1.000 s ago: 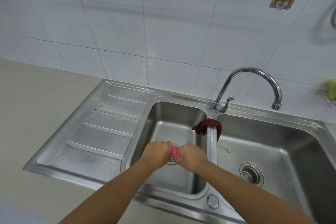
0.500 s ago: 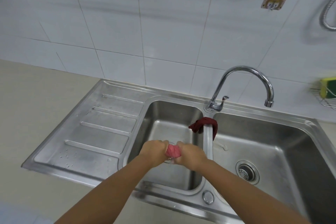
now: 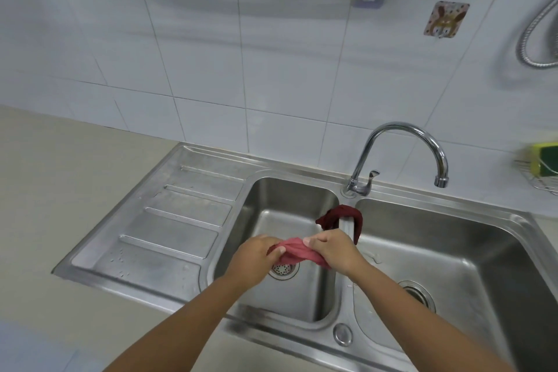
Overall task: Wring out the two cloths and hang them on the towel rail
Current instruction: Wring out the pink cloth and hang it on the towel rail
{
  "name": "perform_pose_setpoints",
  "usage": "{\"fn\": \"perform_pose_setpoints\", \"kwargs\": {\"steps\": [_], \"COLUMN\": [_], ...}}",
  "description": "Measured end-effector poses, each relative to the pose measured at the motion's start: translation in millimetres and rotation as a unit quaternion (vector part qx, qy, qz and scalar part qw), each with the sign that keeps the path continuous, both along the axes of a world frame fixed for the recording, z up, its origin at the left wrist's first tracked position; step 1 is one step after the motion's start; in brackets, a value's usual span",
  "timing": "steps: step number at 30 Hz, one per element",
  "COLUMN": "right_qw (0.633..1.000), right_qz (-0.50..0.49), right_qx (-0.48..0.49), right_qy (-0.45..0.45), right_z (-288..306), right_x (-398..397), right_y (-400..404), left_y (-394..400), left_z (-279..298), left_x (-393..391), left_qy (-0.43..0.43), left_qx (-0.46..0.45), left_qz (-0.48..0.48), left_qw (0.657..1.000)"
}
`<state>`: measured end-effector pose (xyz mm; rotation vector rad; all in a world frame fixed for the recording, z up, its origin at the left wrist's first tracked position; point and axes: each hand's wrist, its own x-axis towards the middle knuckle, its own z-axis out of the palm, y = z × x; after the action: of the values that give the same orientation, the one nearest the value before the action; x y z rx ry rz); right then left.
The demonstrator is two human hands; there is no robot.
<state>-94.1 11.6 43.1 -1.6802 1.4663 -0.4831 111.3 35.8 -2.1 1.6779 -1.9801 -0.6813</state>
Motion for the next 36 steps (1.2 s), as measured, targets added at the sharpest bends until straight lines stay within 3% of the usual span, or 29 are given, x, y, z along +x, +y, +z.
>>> {"fn": "perform_pose_setpoints", "kwargs": {"steps": [3, 8, 14, 18, 20, 23, 31, 36], "right_qw": [0.994, 0.995, 0.998, 0.993, 0.99, 0.987, 0.99, 0.986], "right_qz": [0.002, -0.033, 0.062, 0.083, 0.089, 0.097, 0.02, 0.089], "right_qx": [-0.073, -0.077, -0.016, -0.059, -0.094, -0.108, -0.132, -0.112], "right_qy": [0.086, 0.047, 0.027, 0.064, 0.065, 0.071, 0.037, 0.086], "right_z": [0, 8, 27, 39, 45, 49, 53, 63], "right_x": [-2, -3, -14, -17, -16, -18, -28, -36], "right_y": [-2, -5, -6, -10, -14, -19, -28, -35], "left_y": [2, 3, 3, 8, 10, 9, 9, 4], "left_z": [7, 24, 39, 41, 41, 37, 33, 48], "left_x": [-3, -12, -15, -19, -22, -23, -3, 11], "left_qy": [0.016, 0.019, 0.133, 0.209, 0.163, 0.025, -0.034, -0.098], "left_qx": [-0.006, 0.015, 0.113, 0.13, 0.11, 0.052, -0.022, -0.015], "left_qz": [0.017, 0.036, 0.078, 0.099, 0.07, 0.039, 0.132, 0.143], "left_qw": [1.0, 0.999, 0.982, 0.964, 0.978, 0.998, 0.99, 0.985]}}
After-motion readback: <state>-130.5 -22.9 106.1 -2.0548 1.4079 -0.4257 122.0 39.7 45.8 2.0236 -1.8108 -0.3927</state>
